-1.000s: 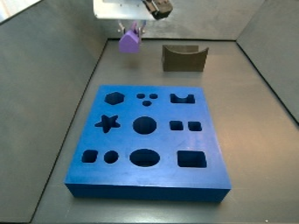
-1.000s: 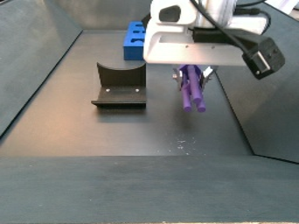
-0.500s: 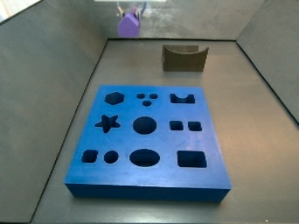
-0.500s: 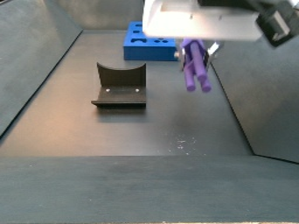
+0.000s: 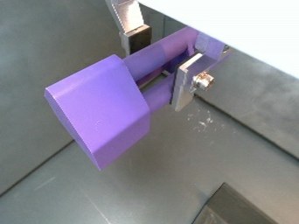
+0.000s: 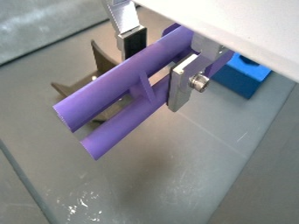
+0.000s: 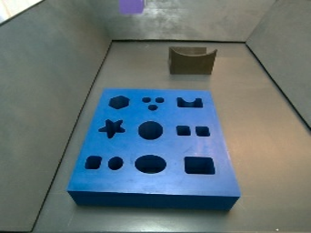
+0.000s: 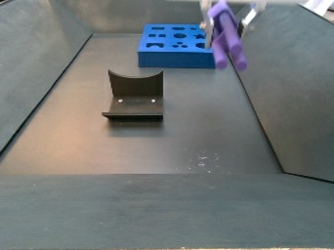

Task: Pick up the 3 prong object. Move up. Rotate the 3 prong object. Place the 3 prong object on the fixture. Regrasp the 3 prong object. Move to above the board. Insert the 3 prong object.
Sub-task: Place the 3 prong object on the fixture.

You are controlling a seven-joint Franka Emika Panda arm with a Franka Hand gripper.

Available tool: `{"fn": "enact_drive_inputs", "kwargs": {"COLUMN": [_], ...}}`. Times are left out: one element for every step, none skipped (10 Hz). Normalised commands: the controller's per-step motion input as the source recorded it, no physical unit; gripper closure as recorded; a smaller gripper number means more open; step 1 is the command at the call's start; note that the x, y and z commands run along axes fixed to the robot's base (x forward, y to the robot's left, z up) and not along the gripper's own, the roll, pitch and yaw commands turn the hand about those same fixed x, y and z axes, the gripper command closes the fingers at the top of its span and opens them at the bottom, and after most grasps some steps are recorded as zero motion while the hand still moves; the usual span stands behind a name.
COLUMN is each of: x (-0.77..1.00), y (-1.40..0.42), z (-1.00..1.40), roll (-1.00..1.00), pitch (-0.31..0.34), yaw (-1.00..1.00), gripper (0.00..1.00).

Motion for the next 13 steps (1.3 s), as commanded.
{"fn": "enact_drive_inputs", "kwargs": {"x": [1.0,1.0,1.0,1.0,1.0,1.0,1.0,1.0,1.0,1.0,1.0,0.98,0.86], "y": [-0.44,-0.44,-0.37,-0.33,-0.31,-0.24,-0.22,-0.16,-0.14,-0.11,-0.08,-0.06,-0.04], "z": [0.21,0.14,0.12,0.1,0.09,0.07,0.06,0.04,0.04,0.03,0.03,0.02,0.02], "roll": [0.04,0.04,0.03,0.03,0.03,0.02,0.02,0.03,0.03,0.04,0.05,0.05,0.06], "pitch": [-0.114,-0.082,-0.044,-0.016,0.004,0.045,0.062,0.094,0.106,0.126,0.14,0.151,0.154], "yaw": [0.25,0.24,0.18,0.12,0.1,0.06,0.05,0.04,0.03,0.04,0.04,0.04,0.04], "gripper": [1.0,1.0,1.0,1.0,1.0,1.0,1.0,1.0,1.0,1.0,1.0,1.0,1.0]}}
